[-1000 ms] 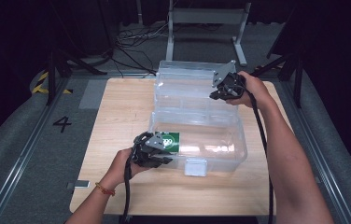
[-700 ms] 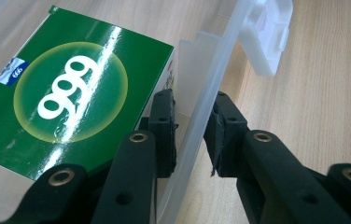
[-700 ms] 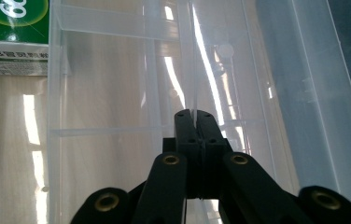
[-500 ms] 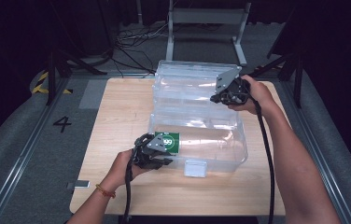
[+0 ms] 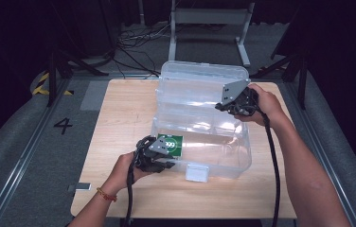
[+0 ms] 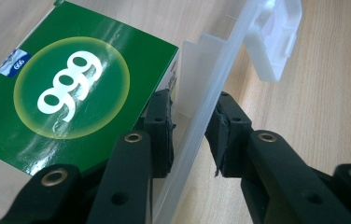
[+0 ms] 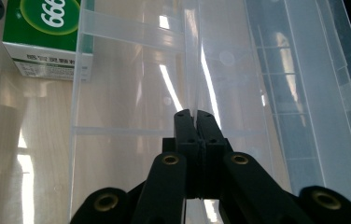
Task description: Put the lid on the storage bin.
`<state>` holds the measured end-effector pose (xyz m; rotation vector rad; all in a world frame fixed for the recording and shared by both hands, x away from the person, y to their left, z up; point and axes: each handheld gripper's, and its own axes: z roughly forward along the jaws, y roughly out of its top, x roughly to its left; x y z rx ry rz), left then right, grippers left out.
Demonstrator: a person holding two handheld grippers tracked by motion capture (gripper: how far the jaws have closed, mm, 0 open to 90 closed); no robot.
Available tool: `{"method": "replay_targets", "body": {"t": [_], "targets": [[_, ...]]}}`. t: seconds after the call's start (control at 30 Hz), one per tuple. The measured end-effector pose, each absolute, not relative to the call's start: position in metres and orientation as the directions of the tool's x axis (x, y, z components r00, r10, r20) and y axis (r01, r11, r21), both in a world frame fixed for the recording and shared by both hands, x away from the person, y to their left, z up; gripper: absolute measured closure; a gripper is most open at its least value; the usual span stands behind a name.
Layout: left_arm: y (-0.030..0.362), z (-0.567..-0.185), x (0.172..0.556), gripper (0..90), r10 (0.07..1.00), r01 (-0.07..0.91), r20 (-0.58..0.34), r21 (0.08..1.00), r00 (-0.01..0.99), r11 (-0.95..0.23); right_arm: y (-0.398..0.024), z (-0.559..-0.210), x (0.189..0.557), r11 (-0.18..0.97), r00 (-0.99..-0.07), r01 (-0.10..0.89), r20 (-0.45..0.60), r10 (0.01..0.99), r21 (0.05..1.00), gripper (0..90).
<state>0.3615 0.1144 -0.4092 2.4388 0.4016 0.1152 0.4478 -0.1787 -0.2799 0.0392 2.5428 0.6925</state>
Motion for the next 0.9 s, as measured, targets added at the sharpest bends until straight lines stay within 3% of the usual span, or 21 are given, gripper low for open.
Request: {"method": "replay_targets", "body": {"t": [0.9], "targets": [[0.11, -0.407, 0.359, 68.8, 0.311, 0.251, -0.007, 0.608, 0.95, -0.753, -0.182, -0.289, 0.403, 0.853, -0.849, -0.14, -0.504, 0.158, 0.503, 89.3]]}}
